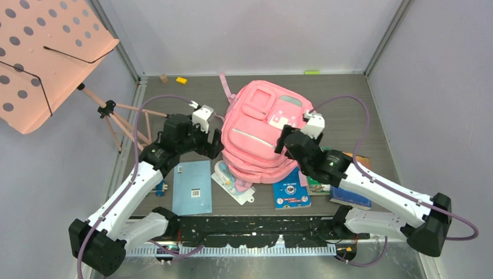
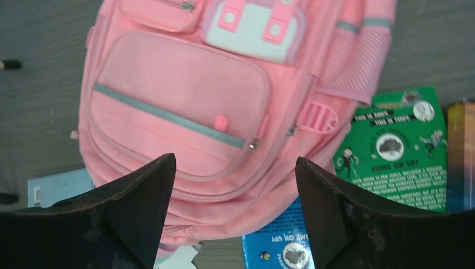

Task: Pack the student bag
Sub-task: Unzip the student bag at the center of the board.

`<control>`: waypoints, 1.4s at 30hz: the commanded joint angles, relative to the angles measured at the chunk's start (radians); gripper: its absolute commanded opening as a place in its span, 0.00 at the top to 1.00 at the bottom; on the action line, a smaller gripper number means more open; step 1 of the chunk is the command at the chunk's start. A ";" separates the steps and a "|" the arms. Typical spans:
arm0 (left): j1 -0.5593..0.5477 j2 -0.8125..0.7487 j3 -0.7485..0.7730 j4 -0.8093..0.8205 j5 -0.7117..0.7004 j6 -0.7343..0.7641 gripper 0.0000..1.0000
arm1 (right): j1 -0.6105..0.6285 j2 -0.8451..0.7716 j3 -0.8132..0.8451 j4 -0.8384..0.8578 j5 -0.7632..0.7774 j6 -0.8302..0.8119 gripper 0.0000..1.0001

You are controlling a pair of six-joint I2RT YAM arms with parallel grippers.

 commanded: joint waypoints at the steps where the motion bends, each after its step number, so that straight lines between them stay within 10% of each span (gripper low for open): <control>1: -0.058 0.004 0.007 0.014 -0.058 0.033 0.15 | -0.043 -0.094 -0.101 -0.160 0.038 0.397 0.16; 29: -0.132 0.033 -0.003 0.000 -0.109 0.063 0.17 | -0.020 0.197 -0.300 0.203 -0.019 0.664 0.18; 42: -0.162 0.020 -0.013 0.005 -0.078 0.080 0.16 | -0.040 0.189 -0.268 0.421 0.042 0.371 0.99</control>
